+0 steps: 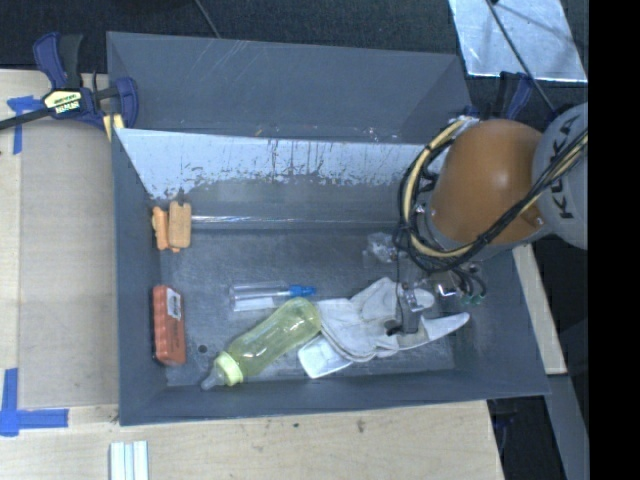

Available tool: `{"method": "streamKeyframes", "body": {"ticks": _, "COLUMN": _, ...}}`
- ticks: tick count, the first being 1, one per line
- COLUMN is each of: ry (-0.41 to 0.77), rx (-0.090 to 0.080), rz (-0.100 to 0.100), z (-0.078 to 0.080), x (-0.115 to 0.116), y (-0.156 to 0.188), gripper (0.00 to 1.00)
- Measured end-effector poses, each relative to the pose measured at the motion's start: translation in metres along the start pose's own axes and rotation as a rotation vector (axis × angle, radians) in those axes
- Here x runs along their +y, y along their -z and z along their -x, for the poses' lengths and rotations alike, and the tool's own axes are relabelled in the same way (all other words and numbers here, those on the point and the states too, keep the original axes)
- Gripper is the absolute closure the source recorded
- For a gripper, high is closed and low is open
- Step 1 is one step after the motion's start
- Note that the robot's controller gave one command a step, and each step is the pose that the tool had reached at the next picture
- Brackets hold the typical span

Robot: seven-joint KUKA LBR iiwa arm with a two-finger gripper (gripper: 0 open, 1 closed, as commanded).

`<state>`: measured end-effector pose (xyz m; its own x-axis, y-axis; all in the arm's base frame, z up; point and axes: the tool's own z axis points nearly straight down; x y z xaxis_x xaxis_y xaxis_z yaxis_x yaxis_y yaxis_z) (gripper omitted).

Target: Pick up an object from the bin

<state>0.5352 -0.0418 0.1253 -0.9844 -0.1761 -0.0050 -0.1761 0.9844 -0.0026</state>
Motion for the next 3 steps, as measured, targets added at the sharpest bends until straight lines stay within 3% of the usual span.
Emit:
{"method": "streamKeyframes", "body": {"ticks": 1, "ry": 0.212, "rx": 0.002, "rz": 0.003, "z": -0.001, "x": 0.000, "y": -0.039, "gripper": 0.00}}
{"method": "streamKeyframes", "body": {"ticks": 2, "ry": 0.131, "rx": 0.002, "rz": 0.001, "z": 0.010, "x": 0.001, "y": -0.053, "gripper": 1.00}}
{"method": "streamKeyframes", "body": {"ticks": 3, "ry": 0.131, "rx": 0.002, "rz": 0.001, "z": 0.010, "x": 0.001, "y": -0.053, "gripper": 1.00}}
